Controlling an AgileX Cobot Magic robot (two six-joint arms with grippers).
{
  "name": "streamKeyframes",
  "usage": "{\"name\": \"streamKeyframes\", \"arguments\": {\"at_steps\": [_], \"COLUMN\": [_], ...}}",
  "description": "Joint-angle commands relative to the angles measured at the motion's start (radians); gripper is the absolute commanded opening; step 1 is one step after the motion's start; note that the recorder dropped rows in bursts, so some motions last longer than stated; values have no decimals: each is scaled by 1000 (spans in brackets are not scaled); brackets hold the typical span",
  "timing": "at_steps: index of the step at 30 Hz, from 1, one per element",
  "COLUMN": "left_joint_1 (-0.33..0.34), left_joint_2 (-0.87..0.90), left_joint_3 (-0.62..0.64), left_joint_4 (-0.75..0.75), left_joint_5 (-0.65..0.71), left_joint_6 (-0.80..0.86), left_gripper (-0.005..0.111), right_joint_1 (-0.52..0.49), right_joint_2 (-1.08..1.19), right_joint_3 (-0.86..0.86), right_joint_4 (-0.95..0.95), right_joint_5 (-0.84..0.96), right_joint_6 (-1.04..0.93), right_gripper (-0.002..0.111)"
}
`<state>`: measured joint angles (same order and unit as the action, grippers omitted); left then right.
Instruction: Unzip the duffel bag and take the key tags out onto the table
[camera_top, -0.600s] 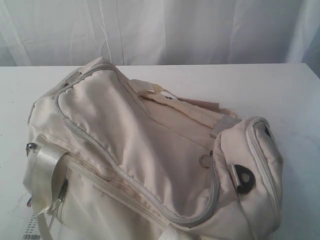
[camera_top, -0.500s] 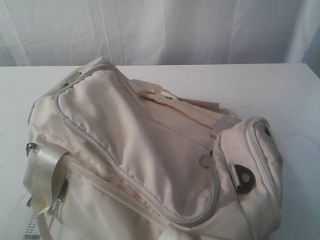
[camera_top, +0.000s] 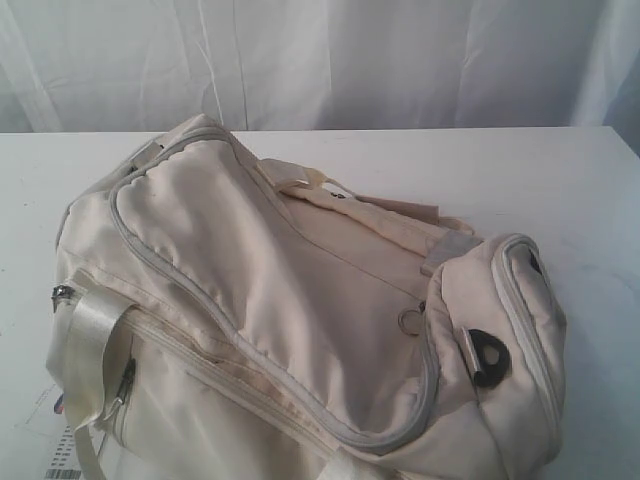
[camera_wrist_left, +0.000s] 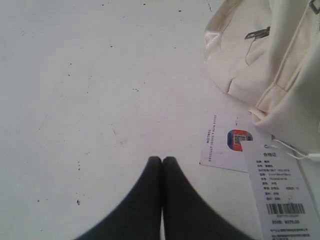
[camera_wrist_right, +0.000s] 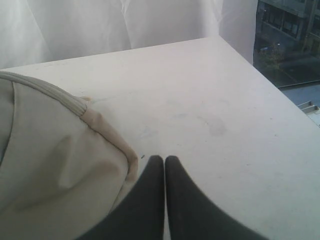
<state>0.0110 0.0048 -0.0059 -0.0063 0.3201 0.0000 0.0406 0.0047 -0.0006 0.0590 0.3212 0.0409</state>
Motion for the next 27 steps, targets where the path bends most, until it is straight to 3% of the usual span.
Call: {"name": "streamKeyframes", "arguments": {"at_steps": [1,9,19,27], "left_joint_1": [-7,-7,-7,-7], "left_joint_2": [-5,-5,-5,-5], "left_joint_3": [6,6,6,6], "left_joint_4": [0,63,-50,-55], "left_joint_5": [21,-15,-299,-582], "left_joint_6": [0,42,20,19], "left_gripper": [0,0,0,0], "right_joint_1": [-1,-1,-1,-1], "right_joint_2": [-5,-5,-5,-5], "right_joint_3": [1,1,1,1], "right_joint_4": [-7,-7,-7,-10], "right_joint_5": [-9,-9,-9,-9], "right_joint_6": [22,24,24,25], "right_gripper": [1,1,1,1]}}
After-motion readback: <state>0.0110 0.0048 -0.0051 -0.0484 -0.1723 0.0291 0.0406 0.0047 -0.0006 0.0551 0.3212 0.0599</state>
